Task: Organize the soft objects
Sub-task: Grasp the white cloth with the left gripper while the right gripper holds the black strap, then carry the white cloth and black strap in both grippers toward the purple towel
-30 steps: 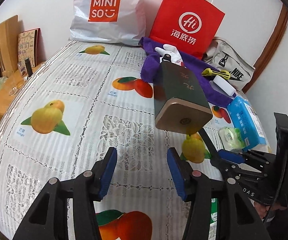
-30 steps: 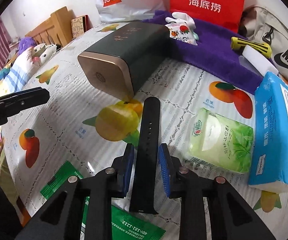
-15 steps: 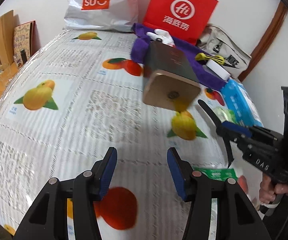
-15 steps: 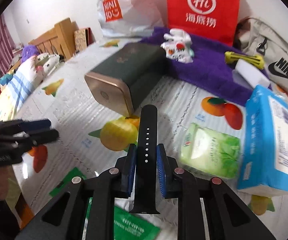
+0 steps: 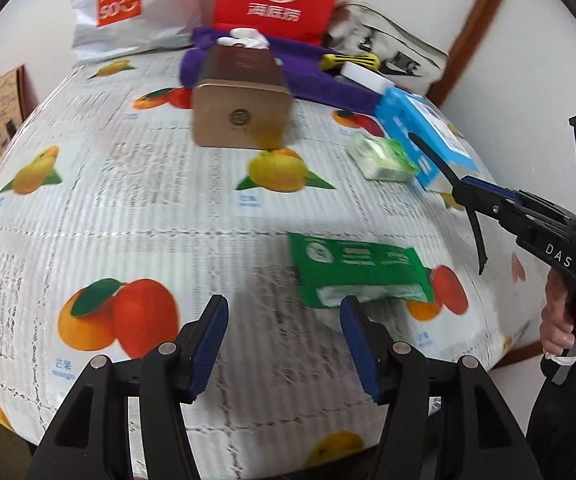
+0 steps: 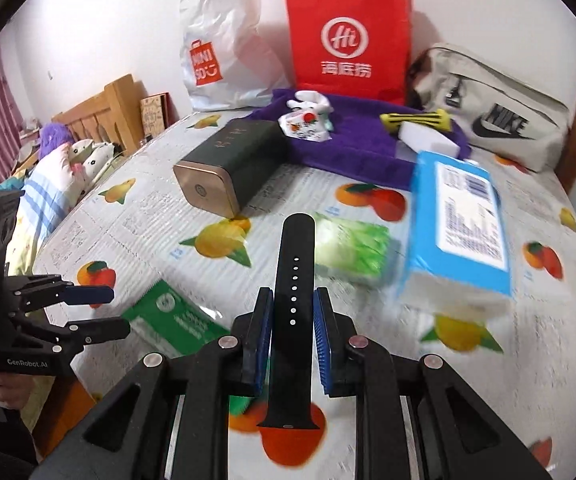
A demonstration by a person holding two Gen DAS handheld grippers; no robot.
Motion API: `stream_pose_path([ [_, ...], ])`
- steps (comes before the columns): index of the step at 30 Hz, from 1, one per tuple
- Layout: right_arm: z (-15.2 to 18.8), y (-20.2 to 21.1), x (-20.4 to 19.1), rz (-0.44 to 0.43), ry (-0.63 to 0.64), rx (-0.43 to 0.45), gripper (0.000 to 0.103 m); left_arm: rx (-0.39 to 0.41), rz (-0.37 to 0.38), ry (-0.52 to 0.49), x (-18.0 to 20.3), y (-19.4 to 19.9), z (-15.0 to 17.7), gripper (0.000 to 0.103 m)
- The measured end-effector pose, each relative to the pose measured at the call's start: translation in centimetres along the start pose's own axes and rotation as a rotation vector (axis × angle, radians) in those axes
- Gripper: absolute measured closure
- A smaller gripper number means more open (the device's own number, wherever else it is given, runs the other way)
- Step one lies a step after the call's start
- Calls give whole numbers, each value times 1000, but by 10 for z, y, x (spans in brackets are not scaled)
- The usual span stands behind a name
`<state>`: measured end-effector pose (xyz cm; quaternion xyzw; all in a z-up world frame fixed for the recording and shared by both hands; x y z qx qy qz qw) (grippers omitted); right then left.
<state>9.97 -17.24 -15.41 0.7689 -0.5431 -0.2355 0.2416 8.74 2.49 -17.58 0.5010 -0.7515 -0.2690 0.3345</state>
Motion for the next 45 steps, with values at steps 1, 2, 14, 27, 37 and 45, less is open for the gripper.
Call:
stream_pose_path([
  [1, 4, 5, 4, 6, -7, 1, 83, -6, 14, -15, 6, 0, 2, 47],
  [2, 9, 9, 9, 14, -15, 2, 83, -14, 29, -23, 10, -1, 6, 47],
  [14, 45, 31, 62, 96, -124, -12, 83, 40, -126, -237, 46, -31, 9, 81],
  [27, 56, 26, 87, 107, -197, -23, 83, 132, -133, -136, 19, -4, -45, 83],
  [37, 43, 36, 89, 102, -195, 1, 83, 172, -173, -116, 16, 14, -62, 83],
  [45, 33, 43, 91, 108, -191, 8, 83, 195, -198, -75, 4, 25, -74, 83],
])
Point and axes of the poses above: each gripper's, at about its wrist camera, not at the fingertips, and y roughly against the way its jaws point, x to its right, z to its underside, the point moved 4 cm from there along -y, roughly the way its jaws point, and after that the axes turned 9 degrees about x, right-handed, at the moved point
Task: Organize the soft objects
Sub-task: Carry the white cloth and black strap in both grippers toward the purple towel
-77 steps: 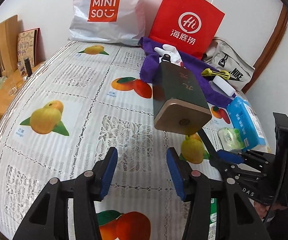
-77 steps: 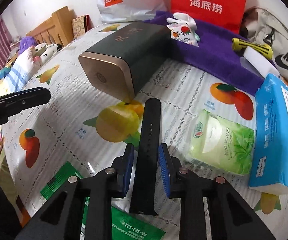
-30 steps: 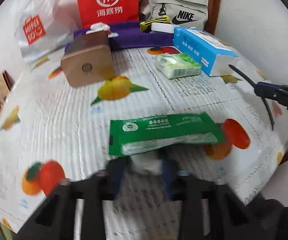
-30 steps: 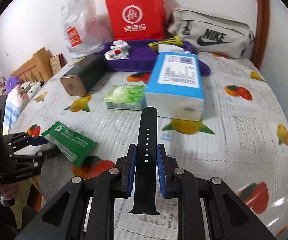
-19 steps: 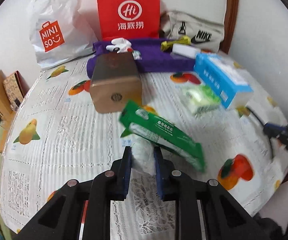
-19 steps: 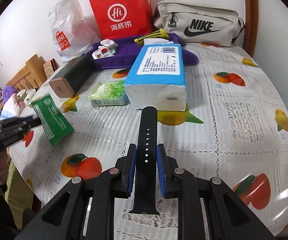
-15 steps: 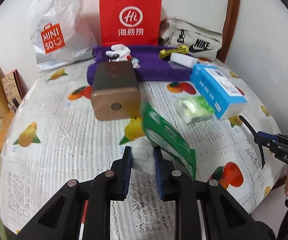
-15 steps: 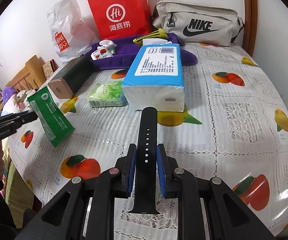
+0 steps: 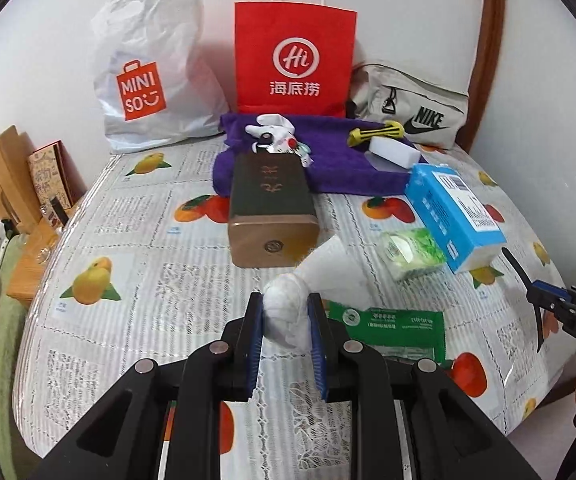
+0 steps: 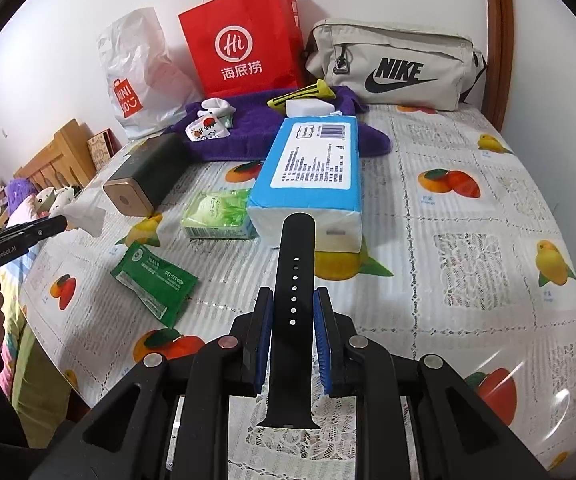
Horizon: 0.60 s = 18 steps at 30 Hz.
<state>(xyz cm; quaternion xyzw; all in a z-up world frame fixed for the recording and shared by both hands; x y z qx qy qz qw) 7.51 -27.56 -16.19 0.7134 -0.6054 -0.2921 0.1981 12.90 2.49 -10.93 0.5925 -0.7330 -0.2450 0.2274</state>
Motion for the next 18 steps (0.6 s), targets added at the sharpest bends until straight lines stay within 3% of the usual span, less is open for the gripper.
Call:
stream_pose_path([
  [18, -11, -7, 2, -5, -12, -10, 83, -6, 5, 55, -14, -12, -21, 83],
])
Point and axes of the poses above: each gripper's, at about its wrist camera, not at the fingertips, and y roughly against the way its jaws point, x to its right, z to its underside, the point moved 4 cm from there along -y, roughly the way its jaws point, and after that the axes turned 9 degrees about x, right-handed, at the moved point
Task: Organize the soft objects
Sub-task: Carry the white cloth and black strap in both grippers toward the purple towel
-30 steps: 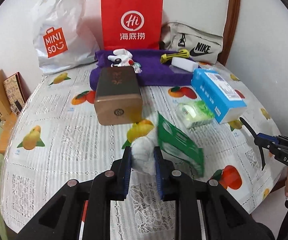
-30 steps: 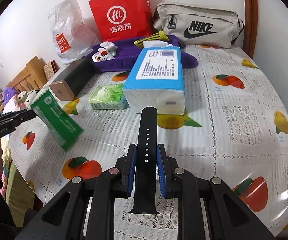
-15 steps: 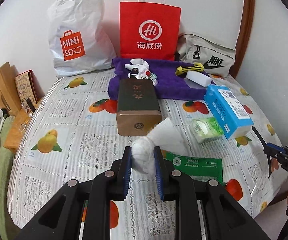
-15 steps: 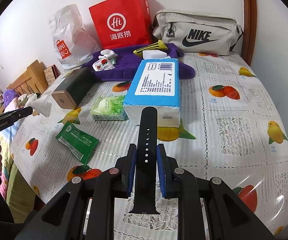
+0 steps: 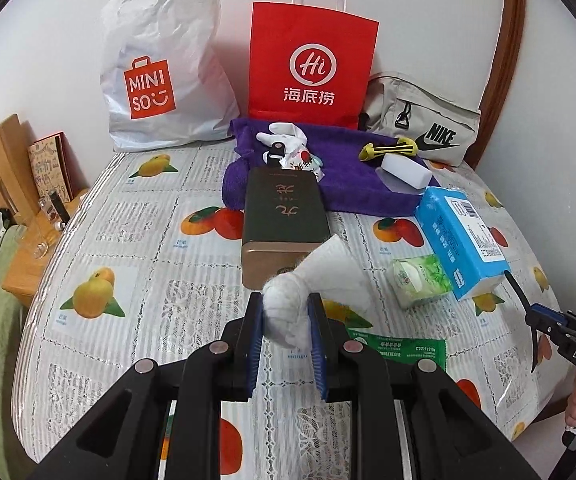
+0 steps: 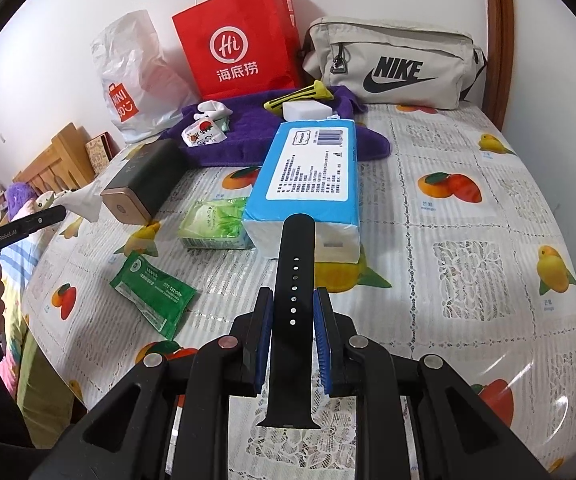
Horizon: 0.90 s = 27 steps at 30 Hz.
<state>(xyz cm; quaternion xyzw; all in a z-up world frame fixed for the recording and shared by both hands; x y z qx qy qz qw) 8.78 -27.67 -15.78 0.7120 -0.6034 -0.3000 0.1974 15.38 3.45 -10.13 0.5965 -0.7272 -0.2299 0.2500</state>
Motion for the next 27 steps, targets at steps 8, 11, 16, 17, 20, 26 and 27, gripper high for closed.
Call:
stream_pose_path([
  [8, -7, 4, -4, -6, 3, 13, 83, -5, 19, 11, -4, -2, -2, 83],
  [11, -11, 7, -7, -24, 1, 19, 83, -3, 21, 21, -6, -2, -5, 83],
  [16, -24, 12, -18, -60, 16, 38, 83, 7, 30, 34, -10, -1, -13, 83],
  [17, -28, 13, -20, -65, 21, 41, 83, 9, 28, 37, -11, -1, -14, 83],
  [20, -40, 12, -26, -75, 39, 52, 83, 16, 26, 45, -15, -2, -20, 83],
  [26, -74, 5, -33, -86, 57, 94, 83, 36, 40, 69, -16, -10, -39, 82],
  [27, -82, 3, -35, -89, 62, 103, 83, 38, 41, 70, -15, -13, -42, 83],
])
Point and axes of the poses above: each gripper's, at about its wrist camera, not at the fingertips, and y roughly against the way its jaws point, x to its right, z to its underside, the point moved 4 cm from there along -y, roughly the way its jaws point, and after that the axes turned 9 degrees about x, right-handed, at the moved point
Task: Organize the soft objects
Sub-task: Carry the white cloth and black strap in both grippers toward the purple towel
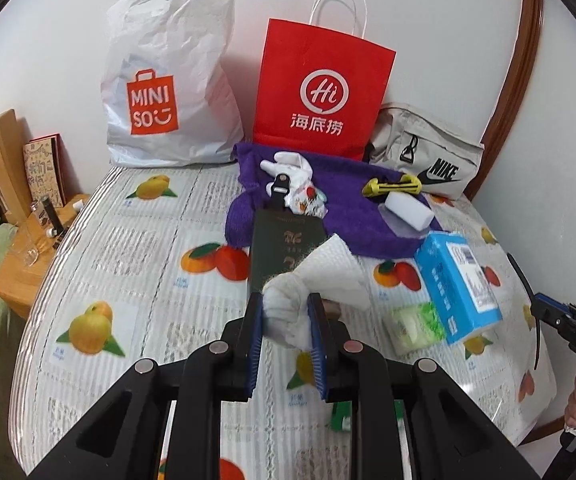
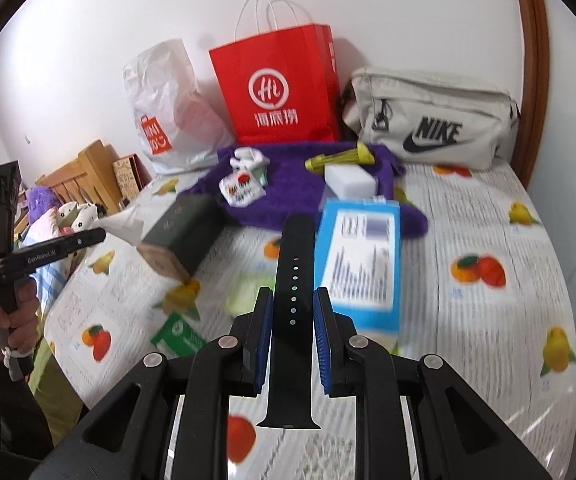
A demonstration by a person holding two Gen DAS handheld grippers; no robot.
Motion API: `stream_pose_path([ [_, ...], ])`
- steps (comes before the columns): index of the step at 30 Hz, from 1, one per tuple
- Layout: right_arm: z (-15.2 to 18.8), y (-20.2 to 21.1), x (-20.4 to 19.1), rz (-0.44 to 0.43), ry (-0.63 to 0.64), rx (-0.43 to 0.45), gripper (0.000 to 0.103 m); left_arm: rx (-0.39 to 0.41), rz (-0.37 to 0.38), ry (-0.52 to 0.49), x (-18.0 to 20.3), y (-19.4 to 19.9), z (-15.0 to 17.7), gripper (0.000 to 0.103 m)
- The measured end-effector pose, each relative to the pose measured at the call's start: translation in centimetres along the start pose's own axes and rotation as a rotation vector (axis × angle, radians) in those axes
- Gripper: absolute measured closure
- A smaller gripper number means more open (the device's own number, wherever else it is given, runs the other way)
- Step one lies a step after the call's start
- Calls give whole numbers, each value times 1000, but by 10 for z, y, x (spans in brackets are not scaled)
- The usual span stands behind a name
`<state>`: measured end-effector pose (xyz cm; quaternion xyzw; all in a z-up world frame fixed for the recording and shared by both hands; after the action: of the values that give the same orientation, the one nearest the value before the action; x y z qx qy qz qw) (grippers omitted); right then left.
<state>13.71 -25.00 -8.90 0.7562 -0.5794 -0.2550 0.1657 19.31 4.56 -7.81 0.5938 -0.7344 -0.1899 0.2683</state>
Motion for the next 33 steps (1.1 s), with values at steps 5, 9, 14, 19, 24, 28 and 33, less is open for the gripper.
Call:
stream_pose_path([
  [5, -25, -20, -2, -11, 11, 14, 83, -4, 14, 5, 4, -16, -15, 83],
  [9, -43, -38, -1, -20, 12, 19, 83, -16, 14, 9, 6, -30, -25, 83],
  [14, -59, -68, 5, -29, 3, 8, 83, -21, 9, 27, 5, -53, -42, 82],
  [19, -72, -99, 11, -34, 11, -8, 83, -30, 10, 39, 2, -77, -57, 82],
  [24, -86, -124, 16, -33, 18, -13, 83, -36, 11, 39, 1, -99, -72, 83],
  [28, -95, -149, 19, -26, 24, -23, 83, -42, 14, 42, -1, -118, -81, 83],
  [33, -105, -181, 21, -28, 21, -43, 83, -66, 17, 53, -3, -144, -87, 82],
])
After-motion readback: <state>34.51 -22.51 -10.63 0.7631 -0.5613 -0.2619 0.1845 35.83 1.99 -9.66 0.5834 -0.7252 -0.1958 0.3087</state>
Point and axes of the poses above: each gripper's, at about its wrist camera, not at the fingertips, and y roughly against the way its jaws point, x to its right, z to its underside, the point moved 4 cm from there along -y, roughly the way its jaws point, and after that the axes turned 9 degrees about x, right-handed, at the moved point
